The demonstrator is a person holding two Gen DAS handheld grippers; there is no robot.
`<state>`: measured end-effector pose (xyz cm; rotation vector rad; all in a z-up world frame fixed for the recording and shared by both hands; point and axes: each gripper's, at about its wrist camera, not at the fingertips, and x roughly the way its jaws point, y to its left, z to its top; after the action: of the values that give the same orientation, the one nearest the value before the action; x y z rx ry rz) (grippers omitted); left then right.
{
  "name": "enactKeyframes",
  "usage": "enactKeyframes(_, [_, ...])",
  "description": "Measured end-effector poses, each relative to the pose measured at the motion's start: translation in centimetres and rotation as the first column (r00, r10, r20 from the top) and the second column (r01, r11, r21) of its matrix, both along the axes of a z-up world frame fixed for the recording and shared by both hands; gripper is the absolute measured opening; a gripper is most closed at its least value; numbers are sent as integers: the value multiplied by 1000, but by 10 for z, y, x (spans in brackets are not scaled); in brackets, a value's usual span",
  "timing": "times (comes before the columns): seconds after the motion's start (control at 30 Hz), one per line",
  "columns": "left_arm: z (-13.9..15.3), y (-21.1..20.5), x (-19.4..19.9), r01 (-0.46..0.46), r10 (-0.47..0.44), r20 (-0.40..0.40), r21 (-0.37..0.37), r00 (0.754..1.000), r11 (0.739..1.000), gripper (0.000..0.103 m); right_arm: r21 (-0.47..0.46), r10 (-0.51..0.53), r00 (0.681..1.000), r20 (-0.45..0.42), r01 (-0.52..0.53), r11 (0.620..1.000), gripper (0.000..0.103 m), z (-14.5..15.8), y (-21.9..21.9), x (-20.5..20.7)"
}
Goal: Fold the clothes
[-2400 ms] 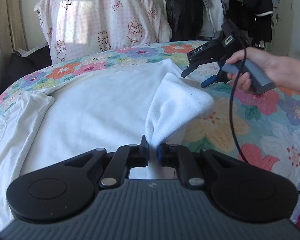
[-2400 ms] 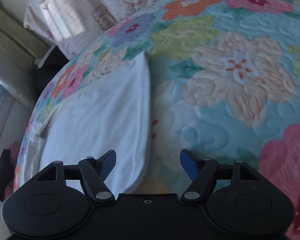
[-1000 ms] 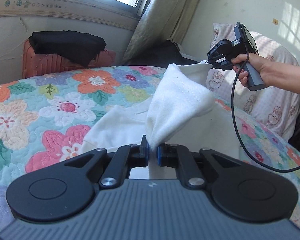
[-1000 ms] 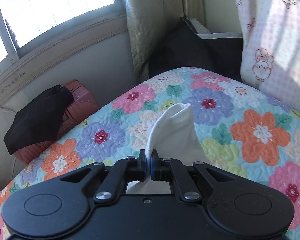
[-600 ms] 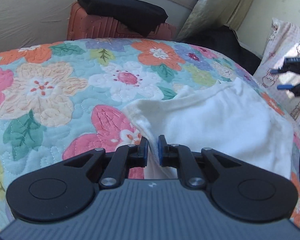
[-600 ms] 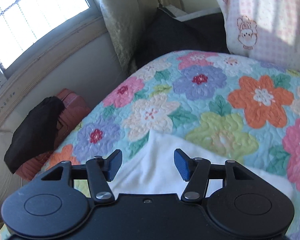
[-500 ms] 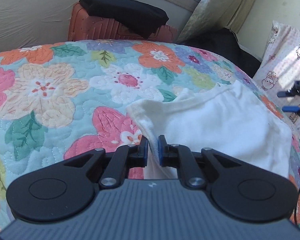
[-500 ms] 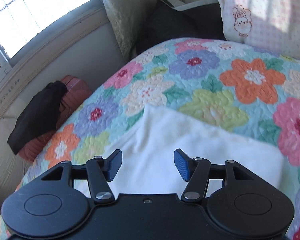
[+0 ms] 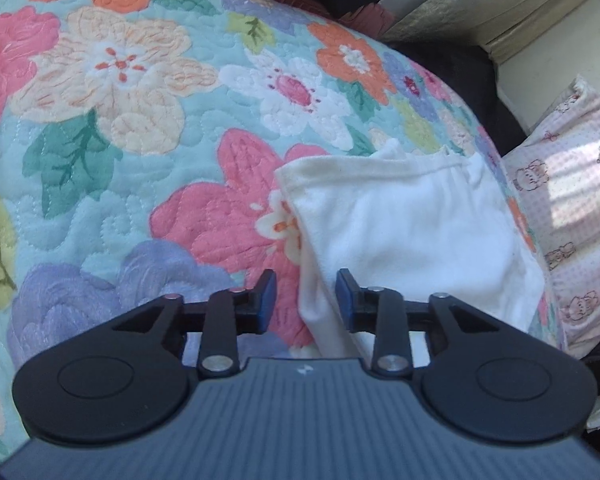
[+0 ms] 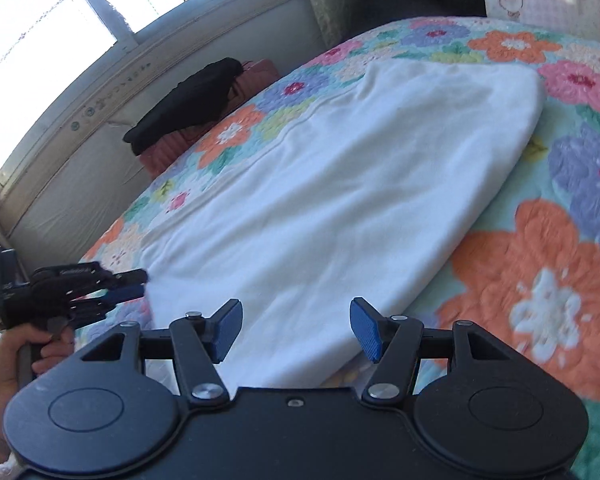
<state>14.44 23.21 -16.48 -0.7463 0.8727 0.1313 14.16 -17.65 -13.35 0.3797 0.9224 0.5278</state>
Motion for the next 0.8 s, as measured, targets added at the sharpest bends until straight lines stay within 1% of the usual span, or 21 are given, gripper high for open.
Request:
enactKeyframes(0.1, [-5, 4, -2, -39, 38, -6, -24, 999, 999, 53, 143, 51, 993, -107, -36, 989, 66, -30, 5, -27])
enactKeyframes(0.17, [-8, 6, -2, -54, 54, 0, -41, 999, 998, 53, 215, 69, 984, -165, -33, 976, 66, -47, 5, -43])
enactKeyframes(0.23, [-11, 6, 0, -53, 55, 20, -70, 998, 996, 53, 246, 82, 979, -188, -34, 969, 66, -57, 6, -56])
enactKeyframes(0.3, [-14, 5, 1, -78, 82, 34, -106, 996, 991, 55, 260, 73, 981, -182, -23, 965, 66, -60, 8, -66])
enactKeyframes(0.4, [-18, 2, 3, -102, 113, 66, -145, 991, 984, 64, 305, 33, 978, -205, 32, 952, 67, -66, 7, -63])
enactKeyframes(0.47, [-20, 0, 4, -113, 129, 93, -164, 987, 980, 63, 329, 15, 977, -214, 57, 942, 67, -69, 9, -61])
enactKeyframes(0.5, [-21, -3, 8, -77, 94, 94, -164, 991, 983, 47, 337, 1, 978, -209, 71, 939, 67, -69, 10, -61])
enactKeyframes(0.53, [-23, -6, 13, -34, 50, 94, -162, 994, 986, 8, 344, -12, 979, -203, 83, 935, 67, -69, 11, -60])
enactKeyframes(0.57, [-22, -10, 15, -20, 33, 88, -145, 996, 989, 8, 346, -32, 979, -200, 101, 933, 67, -69, 13, -59])
enactKeyframes(0.63, [-14, -21, 17, -3, 10, 105, -60, 994, 998, 8, 344, -78, 977, -200, 145, 928, 70, -71, 17, -53])
enactKeyframes(0.7, [-6, -30, 19, 17, -18, 126, 9, 992, 1000, 8, 330, -123, 971, -203, 186, 926, 70, -70, 22, -45])
enactKeyframes(0.73, [-7, -30, 21, 23, -24, 124, 8, 992, 1000, 9, 315, -139, 970, -201, 199, 928, 70, -68, 25, -42])
enactKeyframes(0.77, [-9, -30, 23, 28, -28, 120, 1, 992, 1000, 12, 292, -146, 973, -179, 194, 936, 70, -65, 29, -43])
enactKeyframes(0.8, [-10, -29, 25, 34, -33, 116, -6, 993, 999, 16, 267, -147, 978, -148, 182, 946, 63, -62, 35, -44])
